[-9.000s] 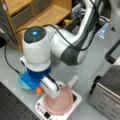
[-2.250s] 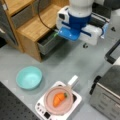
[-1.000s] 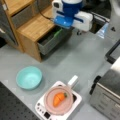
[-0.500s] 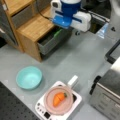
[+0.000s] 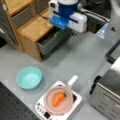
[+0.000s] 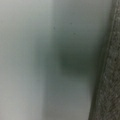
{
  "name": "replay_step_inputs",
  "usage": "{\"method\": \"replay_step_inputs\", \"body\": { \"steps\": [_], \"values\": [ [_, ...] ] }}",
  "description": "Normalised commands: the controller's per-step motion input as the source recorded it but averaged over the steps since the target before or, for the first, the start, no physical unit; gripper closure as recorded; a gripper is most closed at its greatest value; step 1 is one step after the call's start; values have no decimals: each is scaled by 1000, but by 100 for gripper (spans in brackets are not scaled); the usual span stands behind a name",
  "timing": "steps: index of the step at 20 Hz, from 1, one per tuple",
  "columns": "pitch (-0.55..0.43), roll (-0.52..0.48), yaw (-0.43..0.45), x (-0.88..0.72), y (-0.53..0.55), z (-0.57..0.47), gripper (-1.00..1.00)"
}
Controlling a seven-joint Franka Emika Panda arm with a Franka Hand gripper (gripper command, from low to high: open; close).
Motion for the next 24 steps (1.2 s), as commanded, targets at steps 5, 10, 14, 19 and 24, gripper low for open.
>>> {"method": "replay_step_inputs", "body": {
  "steps": [5, 10, 14, 19, 24],
  "values": [
    [22, -117, 111, 92, -173, -94, -100],
    [13, -117, 124, 50, -133, -30, -100],
    [-2, -117, 118, 19, -109, -43, -100],
    [-16, -140, 102, -5, -82, -117, -100],
    [-34, -180, 85, -15, -51, -176, -100]
  ]
}}
